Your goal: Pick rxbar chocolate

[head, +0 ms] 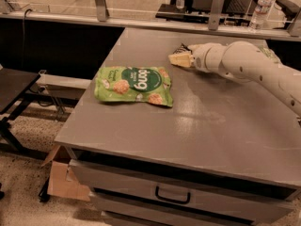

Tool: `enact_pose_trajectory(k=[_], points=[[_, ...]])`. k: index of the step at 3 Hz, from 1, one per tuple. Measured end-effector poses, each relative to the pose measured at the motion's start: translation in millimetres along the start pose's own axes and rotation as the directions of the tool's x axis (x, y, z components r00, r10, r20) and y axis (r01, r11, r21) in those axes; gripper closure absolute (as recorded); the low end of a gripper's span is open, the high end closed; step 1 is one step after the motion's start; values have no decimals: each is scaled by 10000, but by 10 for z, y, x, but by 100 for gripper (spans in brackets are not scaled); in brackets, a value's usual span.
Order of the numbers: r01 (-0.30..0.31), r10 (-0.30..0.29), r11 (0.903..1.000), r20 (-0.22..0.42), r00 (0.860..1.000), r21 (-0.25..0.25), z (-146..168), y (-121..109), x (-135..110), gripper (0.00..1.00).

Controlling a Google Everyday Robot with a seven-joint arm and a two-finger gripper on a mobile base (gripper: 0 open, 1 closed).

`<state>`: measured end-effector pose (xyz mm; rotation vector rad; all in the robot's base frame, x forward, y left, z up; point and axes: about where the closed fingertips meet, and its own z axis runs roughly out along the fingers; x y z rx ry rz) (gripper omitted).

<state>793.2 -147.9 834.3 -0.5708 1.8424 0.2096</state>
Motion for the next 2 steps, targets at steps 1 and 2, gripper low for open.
enact_pose_trajectory(k=[1,2], points=[[-1,1,10000,1,10000,0,0,0,0,100],[-1,1,10000,2,10000,0,0,0,-1,100]])
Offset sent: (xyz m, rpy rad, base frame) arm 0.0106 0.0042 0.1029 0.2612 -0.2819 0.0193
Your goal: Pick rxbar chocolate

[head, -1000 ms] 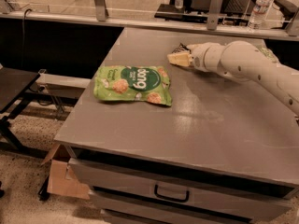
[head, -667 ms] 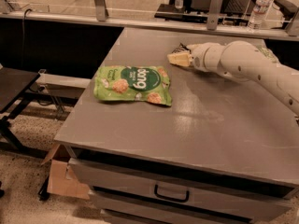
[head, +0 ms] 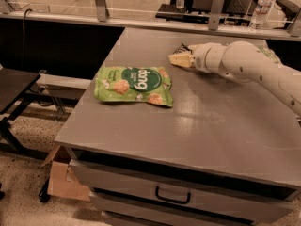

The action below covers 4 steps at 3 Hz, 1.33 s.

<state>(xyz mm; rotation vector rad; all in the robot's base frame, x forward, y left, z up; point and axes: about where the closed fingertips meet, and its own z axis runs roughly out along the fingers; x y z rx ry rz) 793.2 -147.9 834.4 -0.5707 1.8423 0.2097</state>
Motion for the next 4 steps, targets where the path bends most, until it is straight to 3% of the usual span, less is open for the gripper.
enact_pose_trajectory(k=[4], points=[[0,0,10000,4,10000,-2,-1,0,-4,100]])
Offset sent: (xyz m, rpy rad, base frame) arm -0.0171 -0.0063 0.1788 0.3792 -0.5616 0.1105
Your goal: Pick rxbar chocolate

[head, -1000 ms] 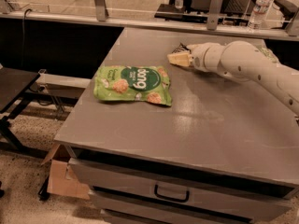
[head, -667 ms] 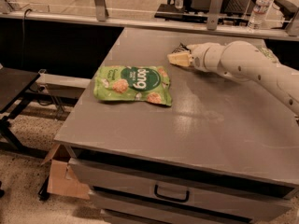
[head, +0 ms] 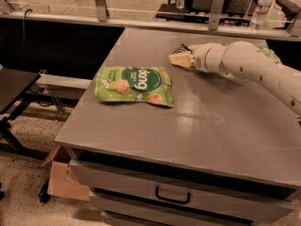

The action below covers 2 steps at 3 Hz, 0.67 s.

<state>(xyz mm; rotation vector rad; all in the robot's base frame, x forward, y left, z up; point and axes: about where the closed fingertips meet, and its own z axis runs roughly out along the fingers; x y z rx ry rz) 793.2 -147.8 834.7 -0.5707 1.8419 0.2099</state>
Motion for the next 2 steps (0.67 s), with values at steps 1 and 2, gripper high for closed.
enact_pose_trajectory(k=[1,2], points=[[0,0,10000,2,10000,0,-1,0,-2,100],[0,0,10000,3,10000,1,-1,-1,-4,100]])
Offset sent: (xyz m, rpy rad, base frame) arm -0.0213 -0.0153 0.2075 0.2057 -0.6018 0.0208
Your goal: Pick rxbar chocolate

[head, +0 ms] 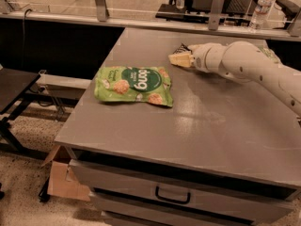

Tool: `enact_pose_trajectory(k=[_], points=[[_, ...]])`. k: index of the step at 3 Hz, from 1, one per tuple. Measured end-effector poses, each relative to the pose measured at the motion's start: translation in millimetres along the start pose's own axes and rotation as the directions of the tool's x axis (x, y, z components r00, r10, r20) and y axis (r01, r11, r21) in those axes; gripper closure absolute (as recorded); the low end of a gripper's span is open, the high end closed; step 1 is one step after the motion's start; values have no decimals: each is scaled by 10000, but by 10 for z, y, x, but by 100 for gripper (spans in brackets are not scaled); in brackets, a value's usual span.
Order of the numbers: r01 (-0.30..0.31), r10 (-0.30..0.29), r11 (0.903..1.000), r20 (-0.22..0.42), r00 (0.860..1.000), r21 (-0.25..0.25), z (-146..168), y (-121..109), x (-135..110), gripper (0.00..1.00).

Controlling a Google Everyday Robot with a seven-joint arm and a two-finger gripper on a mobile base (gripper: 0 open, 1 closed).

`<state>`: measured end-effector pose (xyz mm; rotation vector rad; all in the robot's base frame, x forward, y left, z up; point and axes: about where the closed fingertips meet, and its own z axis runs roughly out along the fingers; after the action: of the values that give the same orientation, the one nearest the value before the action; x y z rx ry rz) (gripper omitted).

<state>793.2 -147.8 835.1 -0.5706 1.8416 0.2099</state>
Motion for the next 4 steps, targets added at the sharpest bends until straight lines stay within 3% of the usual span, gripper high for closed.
enact_pose_trajectory(k=[4], points=[[2,-2,10000,4,10000,0,0,0,-2,100]])
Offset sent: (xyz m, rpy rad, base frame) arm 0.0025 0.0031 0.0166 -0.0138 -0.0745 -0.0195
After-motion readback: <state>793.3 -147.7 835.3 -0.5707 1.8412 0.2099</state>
